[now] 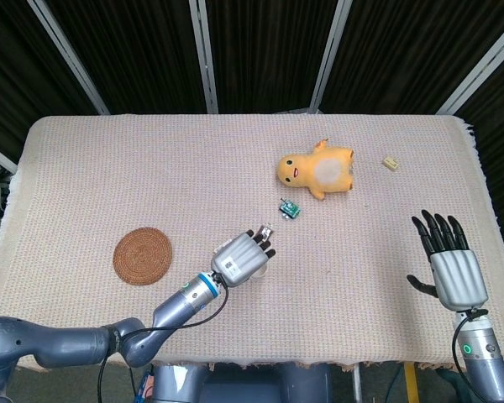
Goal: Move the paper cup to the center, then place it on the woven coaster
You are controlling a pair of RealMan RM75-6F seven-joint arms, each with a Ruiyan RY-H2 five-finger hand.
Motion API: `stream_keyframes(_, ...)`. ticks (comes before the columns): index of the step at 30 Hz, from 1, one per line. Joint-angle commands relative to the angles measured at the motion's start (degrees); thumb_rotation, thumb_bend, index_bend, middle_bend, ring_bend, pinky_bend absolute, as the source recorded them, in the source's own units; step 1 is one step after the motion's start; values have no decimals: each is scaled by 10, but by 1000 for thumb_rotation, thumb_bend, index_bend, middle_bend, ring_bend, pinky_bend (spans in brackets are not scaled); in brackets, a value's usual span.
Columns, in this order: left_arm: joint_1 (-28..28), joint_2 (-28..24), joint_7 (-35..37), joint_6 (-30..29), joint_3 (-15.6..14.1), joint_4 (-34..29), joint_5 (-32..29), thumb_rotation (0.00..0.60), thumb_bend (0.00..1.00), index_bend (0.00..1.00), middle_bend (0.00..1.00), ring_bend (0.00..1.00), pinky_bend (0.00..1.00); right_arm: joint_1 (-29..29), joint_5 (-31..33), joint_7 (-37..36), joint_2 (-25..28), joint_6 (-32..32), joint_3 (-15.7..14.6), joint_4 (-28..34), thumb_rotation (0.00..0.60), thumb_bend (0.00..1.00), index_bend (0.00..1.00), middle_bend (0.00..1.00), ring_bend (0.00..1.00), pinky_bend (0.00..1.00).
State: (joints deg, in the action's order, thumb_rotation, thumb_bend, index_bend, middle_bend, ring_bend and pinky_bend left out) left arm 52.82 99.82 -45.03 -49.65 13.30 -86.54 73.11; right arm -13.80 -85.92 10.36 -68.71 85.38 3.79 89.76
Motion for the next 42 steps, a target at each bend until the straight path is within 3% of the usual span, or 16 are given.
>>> stream_keyframes(1, -10, -47, -8, -28, 11, -42, -3, 600, 0, 429, 413, 375, 491, 1, -3, 1, 0, 0, 0, 2, 600, 0, 0, 0, 0, 0)
stream_keyframes(7, -48, -150, -14, -62, 0, -99, -21, 600, 0, 430, 413, 375, 491, 4, -12, 6, 0, 0, -1, 8, 600, 0, 0, 0, 0, 0)
stream_keyframes(16, -133, -256, 78, -104, -78, -76, 15, 600, 0, 432, 411, 373, 491, 8, -29, 17, -1, 1, -5, 20, 600, 0, 0, 0, 0, 0)
stream_keyframes(23, -163, -262, 157, -113, -115, -20, 53, 600, 0, 432, 412, 373, 491, 9, -47, 32, -6, 4, -9, 25, 600, 0, 0, 0, 0, 0)
stream_keyframes(35, -170, -228, 192, -112, -127, 36, 75, 600, 0, 417, 403, 365, 485, 12, -46, 37, -7, 3, -3, 25, 600, 0, 0, 0, 0, 0)
stream_keyframes(38, -174, -227, 200, -111, -131, 37, 80, 600, 0, 275, 227, 221, 387, 12, -45, 37, -6, 1, -2, 25, 600, 0, 0, 0, 0, 0)
stream_keyframes(39, -174, -229, 197, -108, -133, 36, 77, 600, 0, 174, 121, 121, 275, 12, -45, 37, -7, 0, -2, 24, 600, 0, 0, 0, 0, 0)
stream_keyframes(42, -178, -247, 175, -96, -135, 10, 57, 600, 0, 10, 0, 0, 29, 13, -45, 39, -6, -2, -2, 24, 600, 0, 0, 0, 0, 0)
